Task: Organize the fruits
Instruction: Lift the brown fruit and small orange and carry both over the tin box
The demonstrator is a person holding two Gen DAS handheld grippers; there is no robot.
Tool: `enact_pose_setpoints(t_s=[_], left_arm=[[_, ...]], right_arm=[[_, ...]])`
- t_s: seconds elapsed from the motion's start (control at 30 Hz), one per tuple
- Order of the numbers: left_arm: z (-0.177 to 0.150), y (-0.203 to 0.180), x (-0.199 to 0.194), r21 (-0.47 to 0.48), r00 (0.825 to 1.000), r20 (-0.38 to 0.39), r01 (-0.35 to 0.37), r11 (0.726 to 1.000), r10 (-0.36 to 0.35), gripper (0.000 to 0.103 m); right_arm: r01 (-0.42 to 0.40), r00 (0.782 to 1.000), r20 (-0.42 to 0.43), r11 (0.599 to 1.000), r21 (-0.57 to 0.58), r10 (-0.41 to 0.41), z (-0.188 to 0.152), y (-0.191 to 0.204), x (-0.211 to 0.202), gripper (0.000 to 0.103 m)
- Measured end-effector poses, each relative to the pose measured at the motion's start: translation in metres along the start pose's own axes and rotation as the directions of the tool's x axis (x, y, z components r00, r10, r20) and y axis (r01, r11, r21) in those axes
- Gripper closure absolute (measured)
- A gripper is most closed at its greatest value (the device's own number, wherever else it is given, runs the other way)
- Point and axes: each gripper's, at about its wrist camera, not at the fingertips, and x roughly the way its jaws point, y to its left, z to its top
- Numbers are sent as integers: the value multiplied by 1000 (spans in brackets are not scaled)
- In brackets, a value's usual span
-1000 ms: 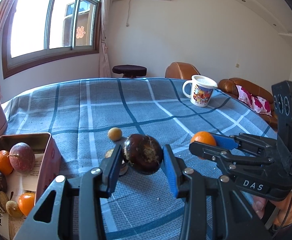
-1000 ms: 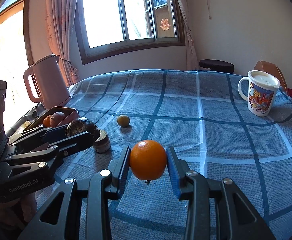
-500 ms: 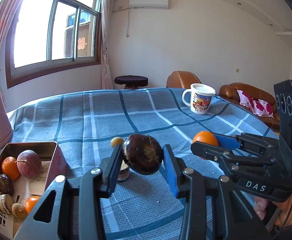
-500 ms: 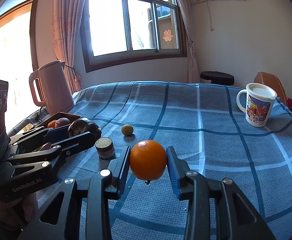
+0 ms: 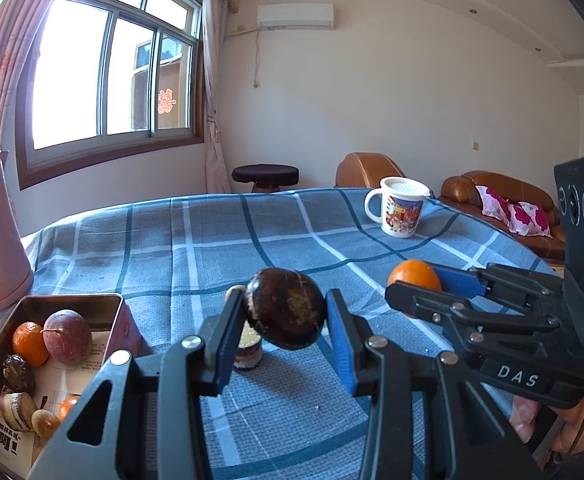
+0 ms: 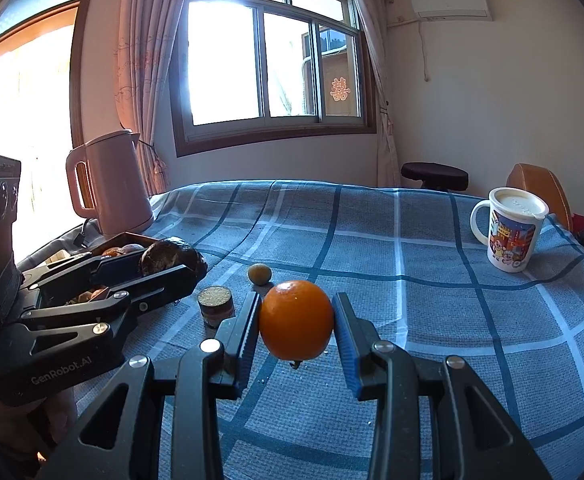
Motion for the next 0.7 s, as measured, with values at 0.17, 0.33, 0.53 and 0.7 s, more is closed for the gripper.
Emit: enact_pose_setpoints(t_s=[0.17,0.33,0.53,0.7], left_arm=[[0,0,-2,4,1000,15,-2,1000,2,60],[0,-1,-6,8,999,32,-6,1000,6,60],[0,-4,-10,16,998,57,-13,1000,12,60],[-1,-4,-14,18,997,76,-20,1000,19,60]], right_arm=[[0,1000,18,1000,-8,0,-1,2,-4,65],[-2,999,35,1000,-17,3,-1,4,-7,65],[-1,999,51,1000,-23,3,-2,5,-10,65],[-3,998,67,1000,-30,5,-2,7,-13,65]])
